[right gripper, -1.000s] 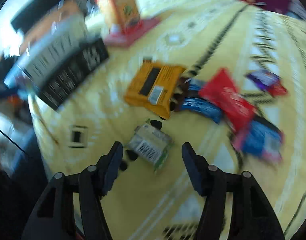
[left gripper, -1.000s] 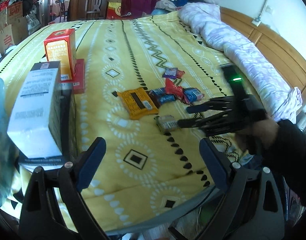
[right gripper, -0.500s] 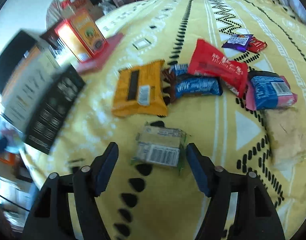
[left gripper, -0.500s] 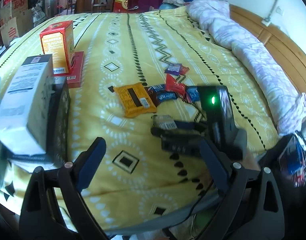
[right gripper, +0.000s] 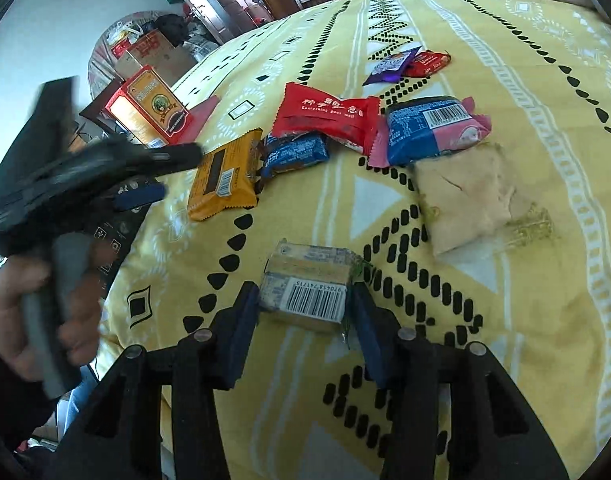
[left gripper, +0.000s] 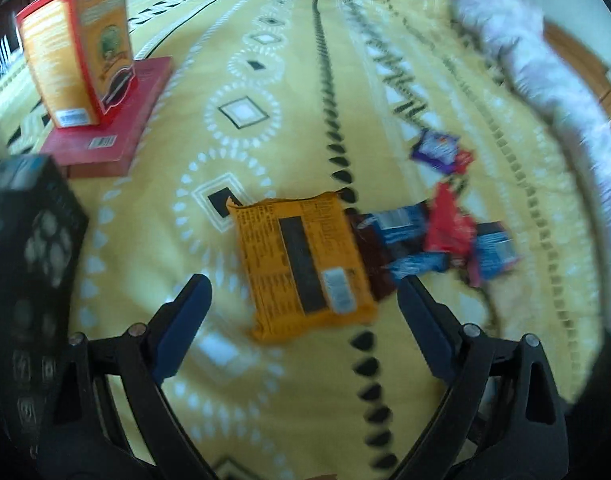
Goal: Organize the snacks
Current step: 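Grasp the beige barcode packet with the right tool while the left tool grasps the orange packet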
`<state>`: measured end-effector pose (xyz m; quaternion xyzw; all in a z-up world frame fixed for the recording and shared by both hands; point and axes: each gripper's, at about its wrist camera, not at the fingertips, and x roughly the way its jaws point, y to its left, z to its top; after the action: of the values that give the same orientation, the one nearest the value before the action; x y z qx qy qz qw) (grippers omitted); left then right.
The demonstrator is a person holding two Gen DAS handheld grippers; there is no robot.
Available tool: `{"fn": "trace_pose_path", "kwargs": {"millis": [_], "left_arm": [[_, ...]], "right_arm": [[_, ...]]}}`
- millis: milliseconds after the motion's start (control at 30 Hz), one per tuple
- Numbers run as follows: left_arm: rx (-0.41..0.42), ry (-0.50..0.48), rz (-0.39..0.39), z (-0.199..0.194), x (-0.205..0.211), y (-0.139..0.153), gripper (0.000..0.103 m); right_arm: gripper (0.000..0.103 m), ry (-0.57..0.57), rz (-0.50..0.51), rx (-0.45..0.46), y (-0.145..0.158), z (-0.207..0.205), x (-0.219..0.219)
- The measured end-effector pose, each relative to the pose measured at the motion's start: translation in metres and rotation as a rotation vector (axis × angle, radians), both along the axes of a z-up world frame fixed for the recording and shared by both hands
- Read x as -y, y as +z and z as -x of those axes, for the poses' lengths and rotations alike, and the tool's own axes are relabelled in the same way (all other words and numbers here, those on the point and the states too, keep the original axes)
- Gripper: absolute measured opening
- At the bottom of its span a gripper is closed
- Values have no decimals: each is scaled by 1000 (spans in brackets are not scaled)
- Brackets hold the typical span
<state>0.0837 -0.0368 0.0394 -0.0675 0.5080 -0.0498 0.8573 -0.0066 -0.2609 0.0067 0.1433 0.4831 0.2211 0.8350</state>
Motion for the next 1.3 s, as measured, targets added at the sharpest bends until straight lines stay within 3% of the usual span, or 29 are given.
{"fn": "trace_pose_path", "kwargs": {"millis": [267,333,367,567,767,1000,1167,1300], "left_arm": [[-31,43,-37,-15,1,-21,95],[-12,33,-57,-14,2,-21,89],[-2,19,-55,-12,2,-20,76],[42,-13,-29,1,-3,-3,74],[132,-46,5,24,-10,43,74],[283,-51,76,53,-32,124,74],[411,30,100,78,-87,189,75],[494,164,61,103,-158,228,75]], "right_arm": [[54,10,-23,-3,-5,-7,-2],[54,11,-13,1,-5,-7,-3],[54,12,-10,2,-5,-7,-4],[51,0,-1,40,3,-5,-6],[51,-13,-4,96,23,-3,-7],[51,-4,9,207,79,2,-12],[51,44,-10,328,144,0,-33],[51,124,-55,423,202,-4,-71]]}}
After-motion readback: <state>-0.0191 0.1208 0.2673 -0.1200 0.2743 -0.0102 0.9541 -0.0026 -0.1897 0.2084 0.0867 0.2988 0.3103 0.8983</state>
